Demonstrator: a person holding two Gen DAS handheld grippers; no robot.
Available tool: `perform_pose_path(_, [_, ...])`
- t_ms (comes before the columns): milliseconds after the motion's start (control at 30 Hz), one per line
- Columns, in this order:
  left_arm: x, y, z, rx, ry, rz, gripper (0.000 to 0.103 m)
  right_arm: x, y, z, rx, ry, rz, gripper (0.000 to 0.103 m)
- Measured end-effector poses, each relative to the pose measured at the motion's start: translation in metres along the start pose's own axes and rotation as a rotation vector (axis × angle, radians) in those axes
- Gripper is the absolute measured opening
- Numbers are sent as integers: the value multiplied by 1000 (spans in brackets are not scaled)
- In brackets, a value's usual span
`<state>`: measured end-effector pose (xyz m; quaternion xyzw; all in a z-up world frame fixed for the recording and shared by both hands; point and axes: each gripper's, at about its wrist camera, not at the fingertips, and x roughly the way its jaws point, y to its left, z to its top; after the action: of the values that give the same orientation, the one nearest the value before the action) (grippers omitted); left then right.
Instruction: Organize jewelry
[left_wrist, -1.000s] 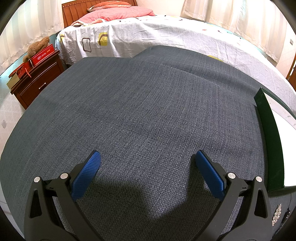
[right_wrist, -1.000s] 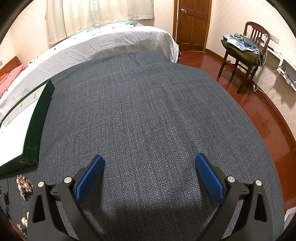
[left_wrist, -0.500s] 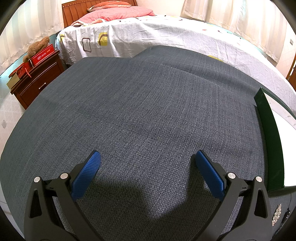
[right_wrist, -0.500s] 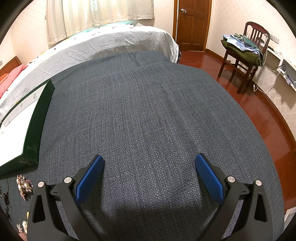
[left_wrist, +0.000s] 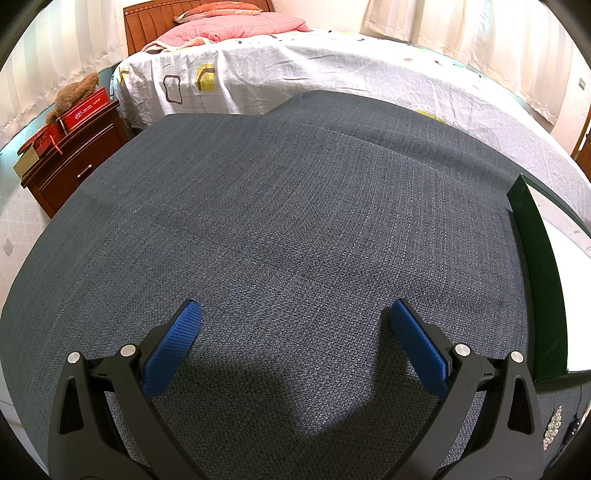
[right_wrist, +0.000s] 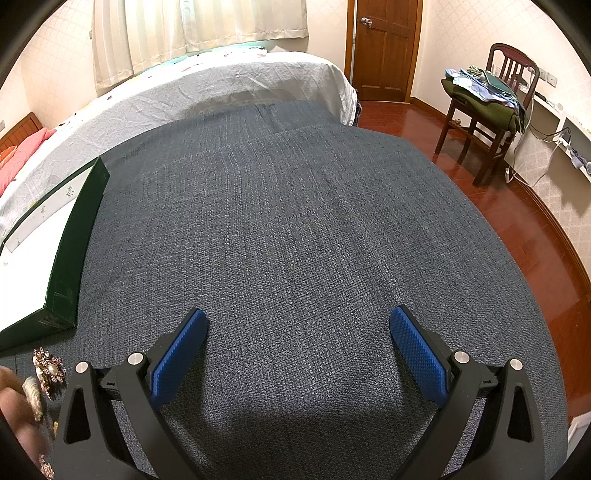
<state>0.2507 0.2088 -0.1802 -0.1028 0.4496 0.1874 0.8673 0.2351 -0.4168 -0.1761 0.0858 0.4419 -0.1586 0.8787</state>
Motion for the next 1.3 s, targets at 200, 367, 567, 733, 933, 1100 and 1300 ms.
perform_pose_path(200, [0,0,0,0,0,0,100,0,0,0,0,0,0,97])
perform_pose_path(367, [0,0,0,0,0,0,100,-1,0,-1,0,0,1,97])
perform_pose_path(567, [-1,-1,0,0,0,0,100,0,0,-1,0,0,1,97])
perform_pose_path(733, [-1,-1,0,0,0,0,100,-1,0,-1,0,0,1,97])
perform_pose_path(933, [-1,-1,0,0,-1,0,100,0,0,-1,0,0,1,97])
perform_pose_path(1100, [-1,0,0,0,-1,0,100,-1,0,-1,0,0,1,97])
perform_pose_path(1300, [-1,-1,0,0,-1,0,100,0,0,0,0,0,1,97])
